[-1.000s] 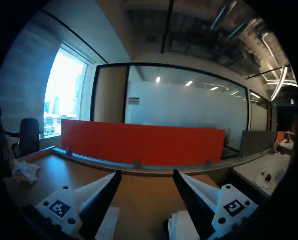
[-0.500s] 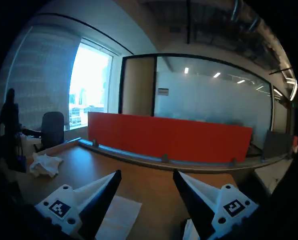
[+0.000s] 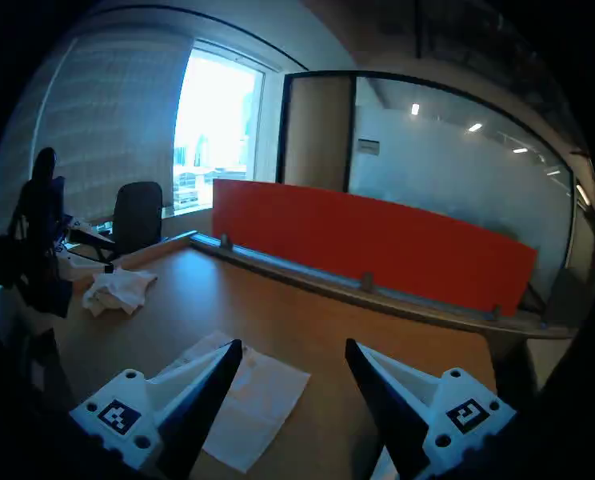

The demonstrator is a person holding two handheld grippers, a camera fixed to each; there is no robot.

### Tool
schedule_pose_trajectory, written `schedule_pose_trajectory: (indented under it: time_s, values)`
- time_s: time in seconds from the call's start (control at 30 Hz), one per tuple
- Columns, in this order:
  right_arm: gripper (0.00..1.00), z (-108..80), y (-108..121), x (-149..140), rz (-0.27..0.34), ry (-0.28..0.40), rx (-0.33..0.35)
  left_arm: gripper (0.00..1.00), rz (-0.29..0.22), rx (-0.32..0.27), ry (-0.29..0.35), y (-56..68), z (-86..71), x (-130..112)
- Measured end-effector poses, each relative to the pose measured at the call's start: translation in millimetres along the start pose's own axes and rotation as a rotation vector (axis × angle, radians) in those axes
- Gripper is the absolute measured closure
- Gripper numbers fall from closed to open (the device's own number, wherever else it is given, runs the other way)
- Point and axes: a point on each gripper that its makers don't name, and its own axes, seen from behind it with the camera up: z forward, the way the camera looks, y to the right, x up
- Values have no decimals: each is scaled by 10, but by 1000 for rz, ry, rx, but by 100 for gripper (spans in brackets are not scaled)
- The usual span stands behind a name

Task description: Fold towel

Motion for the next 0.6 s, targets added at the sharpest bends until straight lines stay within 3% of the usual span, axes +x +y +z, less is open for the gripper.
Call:
schedule_pose_trajectory:
  time_s: [0.6]
  values:
    - [0,15,-205,-616,-59,-160,93,6,33,-93,-125,285,79,-625]
